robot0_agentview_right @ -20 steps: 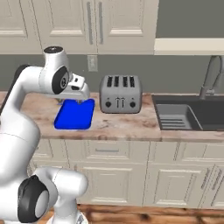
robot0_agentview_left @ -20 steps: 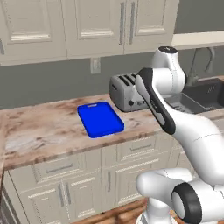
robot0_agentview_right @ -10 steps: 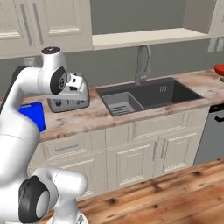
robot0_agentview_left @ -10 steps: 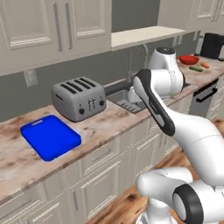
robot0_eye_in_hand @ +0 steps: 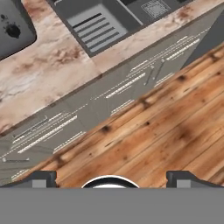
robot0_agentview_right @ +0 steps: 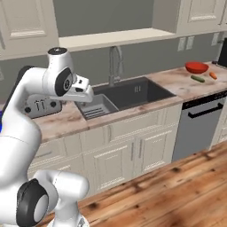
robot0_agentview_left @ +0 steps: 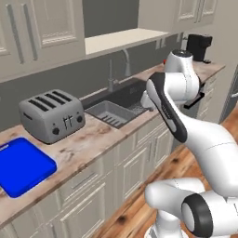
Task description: Place the two vegetables and bowl onto the tray for setting up a vegetable dip station.
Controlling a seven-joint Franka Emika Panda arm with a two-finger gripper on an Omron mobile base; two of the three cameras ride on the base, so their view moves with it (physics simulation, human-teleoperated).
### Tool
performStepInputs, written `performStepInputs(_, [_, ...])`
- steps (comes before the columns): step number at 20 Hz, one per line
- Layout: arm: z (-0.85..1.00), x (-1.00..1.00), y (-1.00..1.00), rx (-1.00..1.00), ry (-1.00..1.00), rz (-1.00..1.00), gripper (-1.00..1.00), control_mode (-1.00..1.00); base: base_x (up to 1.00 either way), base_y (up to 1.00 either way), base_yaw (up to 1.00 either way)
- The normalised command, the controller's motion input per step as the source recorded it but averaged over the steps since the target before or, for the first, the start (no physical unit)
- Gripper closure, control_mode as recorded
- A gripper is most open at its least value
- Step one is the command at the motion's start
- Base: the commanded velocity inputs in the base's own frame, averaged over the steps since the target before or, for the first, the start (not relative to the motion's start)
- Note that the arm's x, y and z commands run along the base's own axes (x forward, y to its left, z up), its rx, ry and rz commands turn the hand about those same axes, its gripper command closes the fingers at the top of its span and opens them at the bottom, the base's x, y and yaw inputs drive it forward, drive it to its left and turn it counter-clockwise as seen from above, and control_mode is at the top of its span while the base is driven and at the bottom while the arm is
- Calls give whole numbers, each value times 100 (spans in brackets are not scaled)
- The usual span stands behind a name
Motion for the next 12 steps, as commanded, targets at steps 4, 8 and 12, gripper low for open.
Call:
performStepInputs(4, [0, 0, 0, 0, 0, 0, -100, 100, 62, -64, 11])
performStepInputs(8, [0, 0, 0, 0, 0, 0, -100, 100, 62, -74, 19])
performStepInputs(12, [0, 0, 0, 0, 0, 0, -100, 100, 62, -72, 20])
